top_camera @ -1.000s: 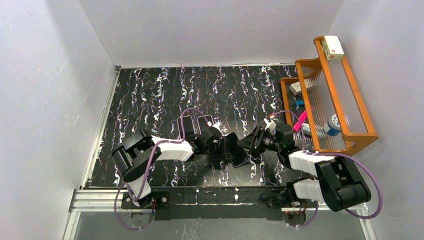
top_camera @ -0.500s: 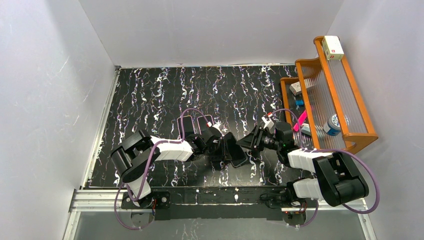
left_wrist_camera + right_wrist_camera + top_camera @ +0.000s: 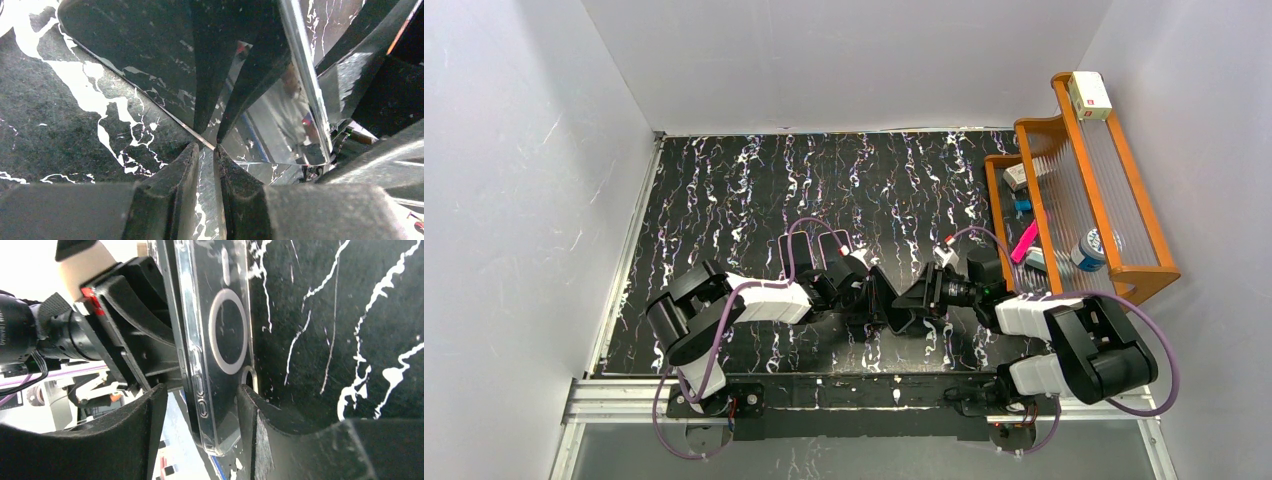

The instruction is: Put the phone into the phone case

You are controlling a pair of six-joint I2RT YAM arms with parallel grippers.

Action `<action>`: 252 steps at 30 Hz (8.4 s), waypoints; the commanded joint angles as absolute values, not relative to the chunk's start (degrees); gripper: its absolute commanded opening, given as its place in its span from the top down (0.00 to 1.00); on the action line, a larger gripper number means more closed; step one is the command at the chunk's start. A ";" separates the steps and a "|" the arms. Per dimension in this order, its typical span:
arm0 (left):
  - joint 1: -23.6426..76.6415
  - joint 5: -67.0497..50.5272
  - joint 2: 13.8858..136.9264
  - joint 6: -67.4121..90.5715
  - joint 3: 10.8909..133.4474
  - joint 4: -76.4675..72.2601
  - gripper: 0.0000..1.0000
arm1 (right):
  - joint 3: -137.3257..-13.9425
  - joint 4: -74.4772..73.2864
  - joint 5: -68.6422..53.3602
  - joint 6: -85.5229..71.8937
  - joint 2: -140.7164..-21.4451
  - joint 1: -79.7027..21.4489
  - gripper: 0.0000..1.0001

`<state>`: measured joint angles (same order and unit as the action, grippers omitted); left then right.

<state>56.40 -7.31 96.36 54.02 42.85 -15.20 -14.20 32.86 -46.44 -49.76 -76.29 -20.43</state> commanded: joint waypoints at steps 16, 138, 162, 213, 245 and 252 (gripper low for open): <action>56.69 -2.07 97.12 52.23 43.60 -11.42 0.78 | -17.52 24.43 -48.23 -44.86 -77.13 -21.03 0.72; 41.04 -32.79 65.83 58.93 35.04 -37.29 0.95 | -19.48 53.90 -54.57 -66.36 -54.23 -23.01 0.99; 40.97 -28.04 59.86 49.08 38.11 -17.89 0.37 | -19.81 51.62 -44.73 -67.19 -54.15 -22.99 0.99; 41.04 -15.10 62.78 43.64 39.67 -6.30 0.46 | -19.55 49.91 -43.62 -66.62 -61.31 -23.19 0.99; 40.97 8.45 50.16 15.65 46.78 26.38 0.02 | -73.39 -21.44 -28.33 -20.66 -105.74 -20.29 0.99; 40.99 8.44 48.78 15.54 46.63 26.40 0.02 | -75.25 -21.85 -26.30 -19.58 -112.52 -19.15 0.84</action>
<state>41.06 7.94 50.52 16.43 46.61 24.97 -72.60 -20.64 -29.67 -22.31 -110.10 -19.31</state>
